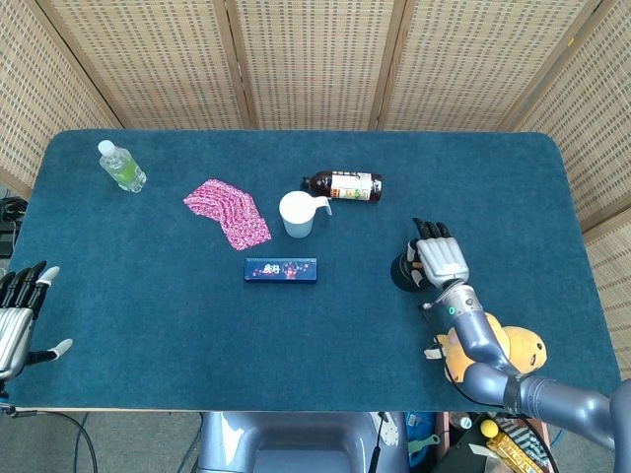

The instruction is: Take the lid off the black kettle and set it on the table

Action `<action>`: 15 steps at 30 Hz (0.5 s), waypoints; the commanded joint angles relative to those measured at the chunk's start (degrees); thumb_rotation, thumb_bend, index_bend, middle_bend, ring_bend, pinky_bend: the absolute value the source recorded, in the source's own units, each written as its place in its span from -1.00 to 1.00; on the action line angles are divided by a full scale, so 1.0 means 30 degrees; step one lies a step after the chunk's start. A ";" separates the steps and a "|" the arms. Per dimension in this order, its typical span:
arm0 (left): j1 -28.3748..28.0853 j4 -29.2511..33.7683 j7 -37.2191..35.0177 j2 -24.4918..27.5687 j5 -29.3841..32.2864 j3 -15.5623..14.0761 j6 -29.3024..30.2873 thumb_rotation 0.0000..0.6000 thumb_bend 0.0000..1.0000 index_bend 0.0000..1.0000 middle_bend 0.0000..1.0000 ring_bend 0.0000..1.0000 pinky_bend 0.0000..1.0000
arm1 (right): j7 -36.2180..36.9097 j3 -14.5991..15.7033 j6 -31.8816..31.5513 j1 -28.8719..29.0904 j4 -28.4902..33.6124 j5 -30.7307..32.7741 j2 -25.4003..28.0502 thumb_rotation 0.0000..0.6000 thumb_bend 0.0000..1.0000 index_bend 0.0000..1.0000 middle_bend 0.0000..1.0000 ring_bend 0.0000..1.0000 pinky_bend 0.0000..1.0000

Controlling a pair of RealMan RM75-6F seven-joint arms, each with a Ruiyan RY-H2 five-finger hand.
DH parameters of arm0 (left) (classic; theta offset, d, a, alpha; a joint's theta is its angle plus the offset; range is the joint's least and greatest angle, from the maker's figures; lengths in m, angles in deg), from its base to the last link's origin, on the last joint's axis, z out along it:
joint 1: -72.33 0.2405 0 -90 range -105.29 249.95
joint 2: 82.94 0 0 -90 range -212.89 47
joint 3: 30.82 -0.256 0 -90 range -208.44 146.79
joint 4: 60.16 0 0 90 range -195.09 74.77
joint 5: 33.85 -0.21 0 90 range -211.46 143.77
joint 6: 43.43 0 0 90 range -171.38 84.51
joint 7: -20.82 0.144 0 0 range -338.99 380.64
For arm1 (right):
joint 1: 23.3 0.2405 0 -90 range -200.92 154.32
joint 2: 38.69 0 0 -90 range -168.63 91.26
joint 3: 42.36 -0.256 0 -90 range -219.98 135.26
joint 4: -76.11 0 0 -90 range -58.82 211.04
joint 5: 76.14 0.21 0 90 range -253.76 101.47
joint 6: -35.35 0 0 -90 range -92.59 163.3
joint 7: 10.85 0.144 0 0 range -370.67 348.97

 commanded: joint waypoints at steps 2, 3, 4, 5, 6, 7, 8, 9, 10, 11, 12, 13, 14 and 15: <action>-0.0022 -0.0005 0.0051 -0.0030 0.0034 0.0007 -0.0027 1.00 -0.86 -1.00 -1.00 -1.00 -1.00 | 0.0189 0.0035 0.0125 -0.0042 -0.0298 -0.0163 -0.0125 1.00 0.08 -0.03 -1.00 -1.00 -1.00; -0.0025 -0.0009 0.0056 -0.0041 0.0054 0.0008 -0.0039 1.00 -0.86 -1.00 -1.00 -1.00 -1.00 | 0.0234 0.0042 0.0165 -0.0053 -0.0370 -0.0181 -0.0153 1.00 0.08 -0.03 -1.00 -1.00 -1.00; -0.0033 -0.0016 0.0069 -0.0049 0.0078 0.0016 -0.0050 1.00 -0.86 -1.00 -1.00 -1.00 -1.00 | 0.0293 0.0049 0.0216 -0.0065 -0.0459 -0.0216 -0.0182 1.00 0.08 -0.03 -1.00 -1.00 -1.00; -0.0042 -0.0018 0.0083 -0.0055 0.0087 0.0018 -0.0061 1.00 -0.86 -1.00 -1.00 -1.00 -1.00 | 0.0332 0.0049 0.0250 -0.0070 -0.0519 -0.0242 -0.0199 1.00 0.08 -0.03 -1.00 -1.00 -1.00; -0.0049 -0.0019 0.0088 -0.0060 0.0097 0.0021 -0.0071 1.00 -0.86 -1.00 -1.00 -1.00 -1.00 | 0.0365 0.0053 0.0279 -0.0077 -0.0581 -0.0266 -0.0219 1.00 0.08 -0.03 -1.00 -1.00 -1.00; -0.0058 -0.0018 0.0094 -0.0064 0.0108 0.0023 -0.0084 1.00 -0.86 -1.00 -1.00 -1.00 -1.00 | 0.0411 0.0051 0.0315 -0.0084 -0.0662 -0.0298 -0.0243 1.00 0.08 -0.03 -1.00 -1.00 -1.00; -0.0061 -0.0017 0.0099 -0.0069 0.0111 0.0023 -0.0087 1.00 -0.86 -1.00 -1.00 -1.00 -1.00 | 0.0447 0.0046 0.0341 -0.0090 -0.0717 -0.0317 -0.0257 1.00 0.08 -0.03 -1.00 -1.00 -1.00; -0.0061 -0.0019 0.0107 -0.0074 0.0114 0.0022 -0.0083 1.00 -0.86 -1.00 -1.00 -1.00 -1.00 | 0.0488 0.0039 0.0368 -0.0101 -0.0769 -0.0324 -0.0267 1.00 0.08 -0.03 -1.00 -1.00 -1.00; -0.0066 -0.0023 0.0124 -0.0080 0.0129 0.0026 -0.0088 1.00 -0.86 -1.00 -1.00 -1.00 -1.00 | 0.0541 0.0022 0.0412 -0.0105 -0.0824 -0.0333 -0.0278 1.00 0.08 -0.03 -1.00 -1.00 -1.00; -0.0068 -0.0023 0.0130 -0.0083 0.0136 0.0027 -0.0090 1.00 -0.86 -1.00 -1.00 -1.00 -1.00 | 0.0562 0.0018 0.0432 -0.0108 -0.0849 -0.0339 -0.0282 1.00 0.08 -0.03 -1.00 -1.00 -1.00; -0.0071 -0.0022 0.0136 -0.0088 0.0145 0.0028 -0.0096 1.00 -0.86 -1.00 -1.00 -1.00 -1.00 | 0.0586 0.0015 0.0461 -0.0114 -0.0880 -0.0344 -0.0283 1.00 0.08 -0.03 -1.00 -1.00 -1.00; -0.0081 -0.0026 0.0142 -0.0092 0.0159 0.0030 -0.0112 1.00 -0.86 -1.00 -1.00 -1.00 -1.00 | 0.0608 0.0014 0.0503 -0.0119 -0.0928 -0.0335 -0.0288 1.00 0.08 -0.02 -1.00 -1.00 -1.00; -0.0086 -0.0027 0.0145 -0.0096 0.0163 0.0029 -0.0122 1.00 -0.86 -1.00 -1.00 -1.00 -1.00 | 0.0626 0.0014 0.0535 -0.0124 -0.0962 -0.0330 -0.0291 1.00 0.09 -0.01 -1.00 -1.00 -1.00; -0.0094 -0.0023 0.0146 -0.0093 0.0168 0.0033 -0.0128 1.00 -0.86 -1.00 -1.00 -1.00 -1.00 | 0.0636 0.0011 0.0567 -0.0123 -0.0985 -0.0323 -0.0294 1.00 0.10 0.01 -1.00 -1.00 -1.00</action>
